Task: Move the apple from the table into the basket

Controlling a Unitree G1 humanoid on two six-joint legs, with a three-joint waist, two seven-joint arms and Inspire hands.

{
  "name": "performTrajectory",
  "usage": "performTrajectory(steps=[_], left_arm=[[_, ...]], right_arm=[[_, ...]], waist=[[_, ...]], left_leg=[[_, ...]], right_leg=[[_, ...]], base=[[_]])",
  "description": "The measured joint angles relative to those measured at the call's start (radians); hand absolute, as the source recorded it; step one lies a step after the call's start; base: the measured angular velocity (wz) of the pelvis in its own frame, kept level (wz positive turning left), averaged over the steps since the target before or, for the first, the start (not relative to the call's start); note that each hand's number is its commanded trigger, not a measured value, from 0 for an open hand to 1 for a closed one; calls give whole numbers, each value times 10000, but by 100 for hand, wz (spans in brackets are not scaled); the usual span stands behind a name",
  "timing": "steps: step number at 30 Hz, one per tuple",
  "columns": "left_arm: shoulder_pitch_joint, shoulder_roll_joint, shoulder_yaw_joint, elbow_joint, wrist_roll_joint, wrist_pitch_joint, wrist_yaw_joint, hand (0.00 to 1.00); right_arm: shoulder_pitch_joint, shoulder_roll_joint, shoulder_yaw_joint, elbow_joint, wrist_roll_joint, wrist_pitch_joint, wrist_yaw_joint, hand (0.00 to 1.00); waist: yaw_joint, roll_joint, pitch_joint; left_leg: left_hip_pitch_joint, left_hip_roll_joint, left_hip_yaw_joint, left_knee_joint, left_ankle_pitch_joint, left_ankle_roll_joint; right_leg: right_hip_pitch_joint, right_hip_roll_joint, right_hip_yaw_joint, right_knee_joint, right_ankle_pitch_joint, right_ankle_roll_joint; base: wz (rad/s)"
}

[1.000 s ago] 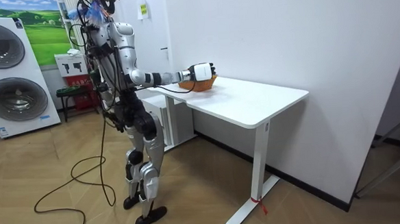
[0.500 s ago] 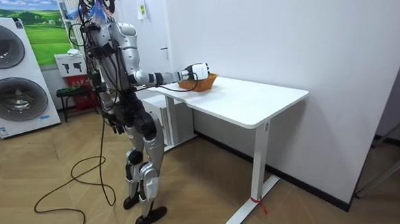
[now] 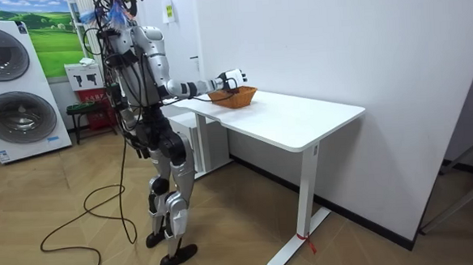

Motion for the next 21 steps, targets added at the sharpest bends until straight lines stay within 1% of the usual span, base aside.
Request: performTrajectory(steps=[2, 4, 5, 6, 7, 9, 11, 15, 21], left_arm=[[0, 8, -1, -137, 0, 45, -15, 0], [27, 8, 1, -239, 14, 46, -30, 0], [7, 16, 8, -244, 100, 54, -71, 0], [6, 32, 16, -242, 181, 72, -103, 0], [-9, 52, 19, -240, 184, 85, -112, 0], [-17, 104, 27, -240, 208, 178, -168, 0], [-6, 116, 27, -240, 211, 275, -307, 0], [48, 146, 25, -242, 211, 336, -384, 0], [29, 185, 22, -242, 194, 396, -494, 0]], right_arm=[[-16, -26, -2, 10, -121, 2, -13, 0], [-77, -146, -14, 130, -122, 10, -42, 0], [-224, -248, -16, 260, -125, 69, -60, 0], [-370, -320, -51, 299, -123, 205, -74, 0], [-428, -343, -78, 306, -114, 238, -85, 0], [-798, -384, -200, 309, -120, 447, -91, 0], [-1080, -386, -363, 308, -112, 460, -107, 0], [-1524, -490, -447, 308, 20, 461, -153, 0], [-1535, -514, -444, 309, 217, 461, -203, 0]], waist=[[-16, -40, 23], [2, -48, 27], [9, -53, 35], [2, -83, 39], [1, -93, 48], [-15, -117, 61], [-14, -119, 59], [-3, -183, 16], [-46, -180, 1]], left_leg=[[0, -12, -44, 24, 0, -1], [-14, -21, -116, 33, 2, -4], [-41, -25, -141, 77, 2, -4], [-81, -26, -188, 125, 2, -4], [-103, -27, -201, 142, 2, -4], [-226, -21, -236, 219, 2, -5], [-301, -24, -259, 280, 1, -5], [-374, -29, -278, 324, 1, -5], [-368, -30, -285, 339, 1, -6]], right_leg=[[73, -6, -91, -84, 2, 1], [82, -9, -152, -74, 2, 1], [82, -10, -185, -70, 2, 1], [82, -11, -233, -67, 2, 1], [77, -11, -255, -66, 2, 1], [27, -11, -339, -58, 5, -4], [-3, -9, -361, -52, 8, -8], [-39, -7, -380, -49, 11, -12], [-24, -9, -382, -52, 12, -11]], base=[[9], [11], [9], [11], [11], [9], [6], [2], [0]])
